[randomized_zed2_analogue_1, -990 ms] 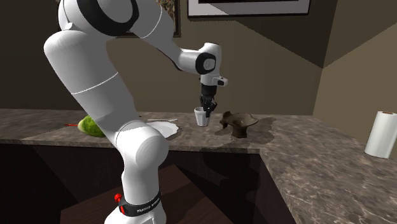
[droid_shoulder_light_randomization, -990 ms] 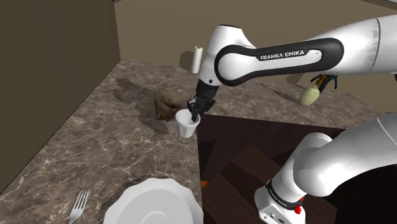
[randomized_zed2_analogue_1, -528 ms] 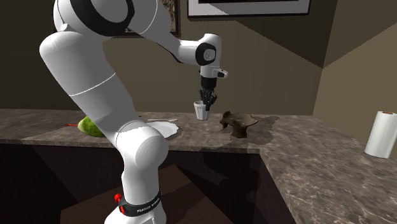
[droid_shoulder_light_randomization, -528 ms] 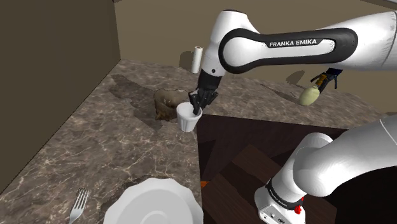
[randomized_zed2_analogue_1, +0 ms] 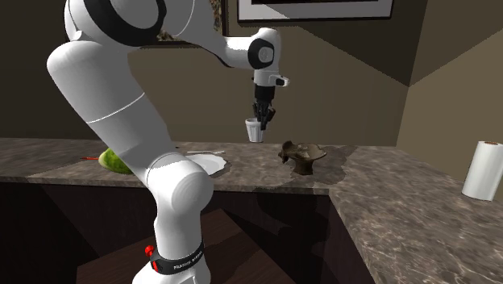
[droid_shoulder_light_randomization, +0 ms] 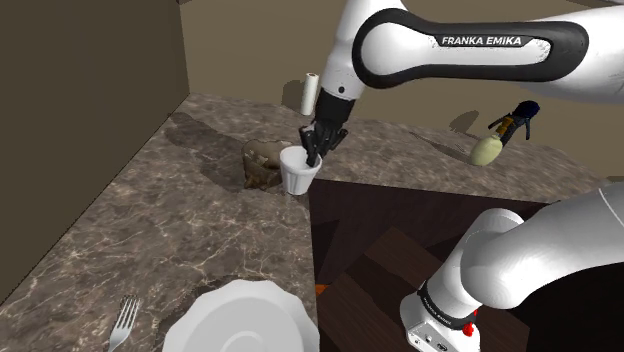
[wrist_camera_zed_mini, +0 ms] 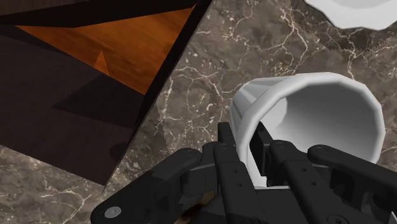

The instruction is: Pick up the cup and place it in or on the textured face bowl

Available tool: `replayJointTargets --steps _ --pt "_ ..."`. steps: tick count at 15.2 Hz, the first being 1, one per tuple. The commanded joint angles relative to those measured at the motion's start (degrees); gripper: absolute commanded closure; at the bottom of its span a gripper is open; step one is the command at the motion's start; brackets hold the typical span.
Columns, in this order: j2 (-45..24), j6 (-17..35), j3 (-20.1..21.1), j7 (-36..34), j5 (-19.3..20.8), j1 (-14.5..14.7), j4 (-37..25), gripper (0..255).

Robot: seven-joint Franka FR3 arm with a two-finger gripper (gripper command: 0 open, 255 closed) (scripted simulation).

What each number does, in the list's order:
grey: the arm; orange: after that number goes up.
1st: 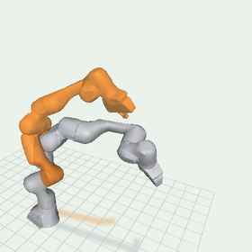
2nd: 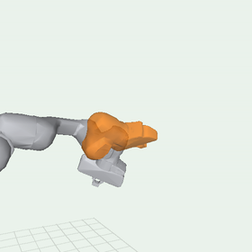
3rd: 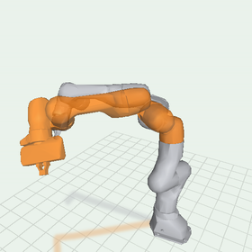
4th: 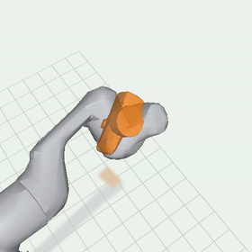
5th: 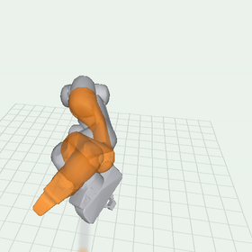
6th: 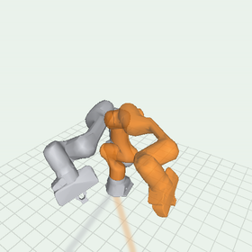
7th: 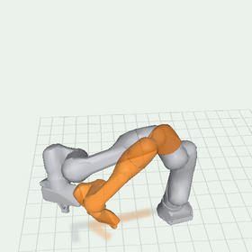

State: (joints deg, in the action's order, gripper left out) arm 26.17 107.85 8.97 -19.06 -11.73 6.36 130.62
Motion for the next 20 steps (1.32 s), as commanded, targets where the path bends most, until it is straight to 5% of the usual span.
replayJointTargets --steps 1,8,20 --pt "0.05 -1.47 -0.10 -0.18 0.12 -0.05 -1.41 255" --pt "-0.11 -6.74 -0.44 -0.86 0.53 -0.19 -6.87 255" --pt "-24.34 -11.45 -4.83 5.34 3.93 -3.89 -34.74 255"
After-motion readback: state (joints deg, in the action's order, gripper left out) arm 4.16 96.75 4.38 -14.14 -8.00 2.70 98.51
